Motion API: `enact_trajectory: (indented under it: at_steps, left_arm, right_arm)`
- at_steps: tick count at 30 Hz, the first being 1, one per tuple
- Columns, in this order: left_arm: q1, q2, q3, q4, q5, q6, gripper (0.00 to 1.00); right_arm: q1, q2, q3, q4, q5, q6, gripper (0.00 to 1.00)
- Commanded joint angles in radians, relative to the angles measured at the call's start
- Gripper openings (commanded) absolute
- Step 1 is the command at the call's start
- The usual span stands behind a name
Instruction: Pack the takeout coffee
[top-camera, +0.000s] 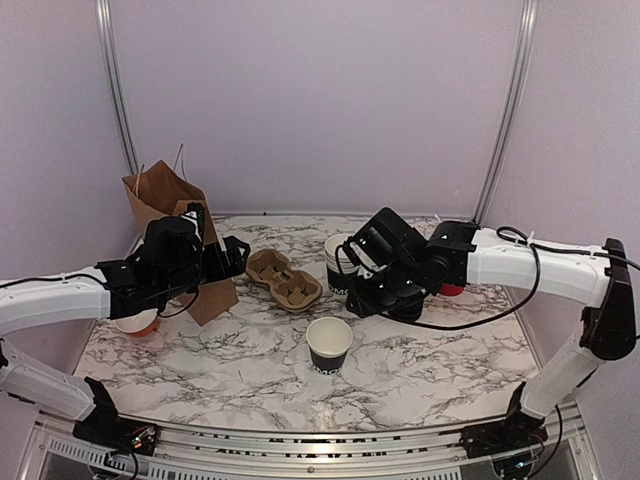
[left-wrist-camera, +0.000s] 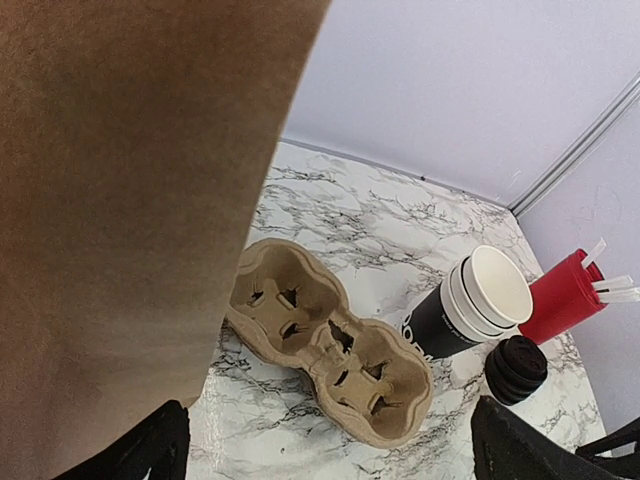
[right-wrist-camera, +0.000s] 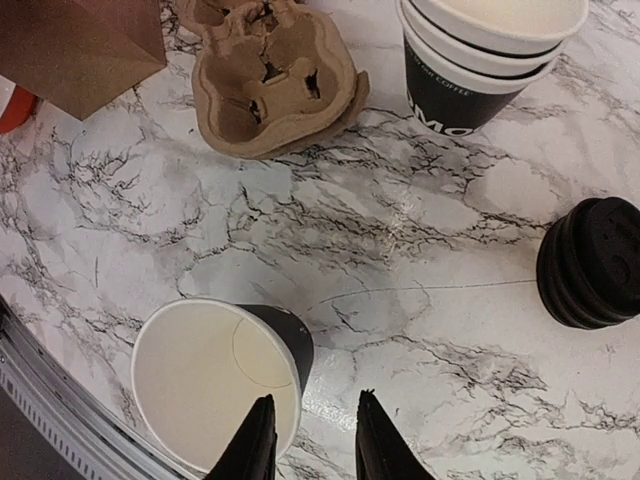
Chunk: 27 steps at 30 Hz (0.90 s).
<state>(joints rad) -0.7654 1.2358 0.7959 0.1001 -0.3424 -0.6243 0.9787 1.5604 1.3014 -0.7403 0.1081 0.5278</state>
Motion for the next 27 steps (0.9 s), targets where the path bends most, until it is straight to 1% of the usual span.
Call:
enact_trajectory:
  at_steps: [1,2,5,9,11,13,18,22,27]
  left_arm:
    - [0.003,0.008,0.027,0.018,0.009,-0.001,0.99]
    - [0.005,0.006,0.026,0.018,0.009,-0.001,0.99]
    - [0.005,0.003,0.022,0.018,0.01,-0.005,0.99]
    - [0.004,0.002,0.02,0.017,0.01,-0.011,0.99]
    - [0.005,0.001,0.02,0.015,0.01,-0.012,0.99]
    - [0.005,-0.001,0.02,0.014,0.007,-0.013,0.99]
    - [0.004,-0.003,0.016,0.01,0.008,-0.018,0.99]
    - [0.004,-0.007,0.011,0.006,0.006,-0.02,0.99]
    - [0.004,-0.02,0.005,-0.006,-0.003,-0.02,0.99]
  right_arm:
    - [-0.063,-0.058,0.016,-0.04,0.059,0.001,0.27]
    - [-0.083,-0.069,-0.003,-0.038,0.062,0.001,0.28]
    - [-0.147,-0.102,-0.045,-0.025,0.095,-0.008,0.35]
    - [-0.235,-0.103,-0.096,0.007,0.136,-0.045,0.51]
    - [-0.281,-0.089,-0.128,0.043,0.146,-0.069,0.62]
    - [-0.318,-0.064,-0.154,0.076,0.154,-0.081,0.69]
    - [-0.365,0.02,-0.169,0.169,0.212,-0.104,0.81]
    - [-0.381,0.106,-0.142,0.23,0.227,-0.119,0.85]
    - [-0.408,0.179,-0.117,0.267,0.247,-0.126,0.86]
